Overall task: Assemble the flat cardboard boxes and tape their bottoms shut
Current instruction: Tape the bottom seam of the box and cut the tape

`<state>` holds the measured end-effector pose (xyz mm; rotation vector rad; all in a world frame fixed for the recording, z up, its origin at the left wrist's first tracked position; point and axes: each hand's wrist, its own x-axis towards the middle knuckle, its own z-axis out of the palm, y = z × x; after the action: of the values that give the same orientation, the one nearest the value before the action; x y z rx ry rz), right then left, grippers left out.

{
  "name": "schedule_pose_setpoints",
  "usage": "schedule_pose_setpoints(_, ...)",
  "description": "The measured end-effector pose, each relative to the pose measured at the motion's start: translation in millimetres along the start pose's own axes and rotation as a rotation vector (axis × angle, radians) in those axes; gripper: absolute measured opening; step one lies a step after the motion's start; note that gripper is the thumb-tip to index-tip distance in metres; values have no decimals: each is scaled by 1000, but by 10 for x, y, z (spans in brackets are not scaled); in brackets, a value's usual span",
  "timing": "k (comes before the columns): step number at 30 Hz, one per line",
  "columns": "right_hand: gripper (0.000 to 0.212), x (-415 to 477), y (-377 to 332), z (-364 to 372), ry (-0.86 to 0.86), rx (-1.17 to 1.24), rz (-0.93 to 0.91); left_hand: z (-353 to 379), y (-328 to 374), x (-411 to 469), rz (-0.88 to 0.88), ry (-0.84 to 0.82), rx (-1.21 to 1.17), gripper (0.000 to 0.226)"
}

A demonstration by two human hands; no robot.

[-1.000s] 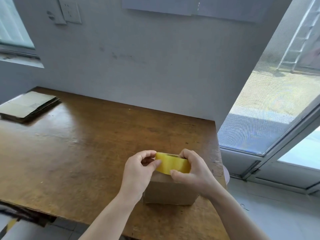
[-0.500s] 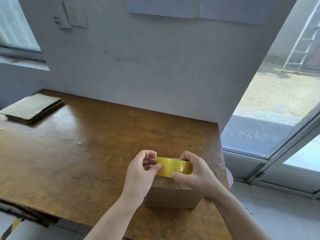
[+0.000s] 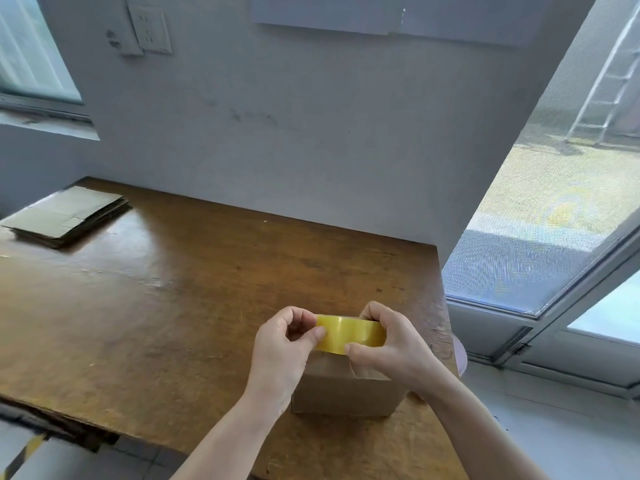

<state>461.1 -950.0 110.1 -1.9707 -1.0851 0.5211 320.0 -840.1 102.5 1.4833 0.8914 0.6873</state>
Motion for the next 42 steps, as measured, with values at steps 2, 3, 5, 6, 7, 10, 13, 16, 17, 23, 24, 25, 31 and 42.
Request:
schedule_pose_setpoints(2, 36, 10, -4, -16, -6, 1, 5, 13, 8, -11, 6, 3, -16, 23)
schedule_pose_setpoints(3, 37, 10, -10, -25, -9, 6, 8, 19, 13, -15, 2, 2, -24, 28)
schedule_pose_setpoints(5, 38, 7, -13, -36, -15, 12, 11, 28, 18, -9, 3, 11, -27, 35)
schedule_pose_setpoints(6, 39, 6, -15, -35, -16, 13, 14, 29, 18, -5, 5, 21, -27, 37)
schedule_pose_setpoints(7, 38, 6, -16, -35, -15, 12, 17, 28, 15, 0, 5, 30, -30, 38)
schedule_pose_setpoints(10, 38, 6, -24, -34, -23, 8, 12, 35, 15, 1, -1, 23, -15, 37)
schedule_pose_setpoints(13, 36, 12, -52, -56, -27, 39, 18, 59, 26, -13, 26, 8, 20, 32)
schedule_pose_setpoints(16, 36, 12, -73, -82, -32, 98, 25, 40, 20, 20, 13, -10, -3, 28)
schedule_pose_setpoints(17, 36, 7, -74, -88, -32, 109, 26, 25, 7, 41, 4, -18, 1, 26)
schedule_pose_setpoints(23, 33, -27, -89, -91, -36, 115, 34, 11, -30, 136, 24, 22, 24, 13)
schedule_pose_setpoints(24, 33, -29, -91, -90, -39, 113, 36, 19, -26, 156, 31, 29, 50, 15)
schedule_pose_setpoints(25, 33, -31, -90, -88, -41, 112, 39, 28, -24, 180, 32, 30, 71, 16)
schedule_pose_setpoints(31, 36, -20, -64, -97, -44, 119, 40, 75, -55, 235, 122, -23, 232, 26)
schedule_pose_setpoints(42, 47, 20, -41, -119, -48, 24, 8, 26, 128, 89, 481, 113, 323, 24)
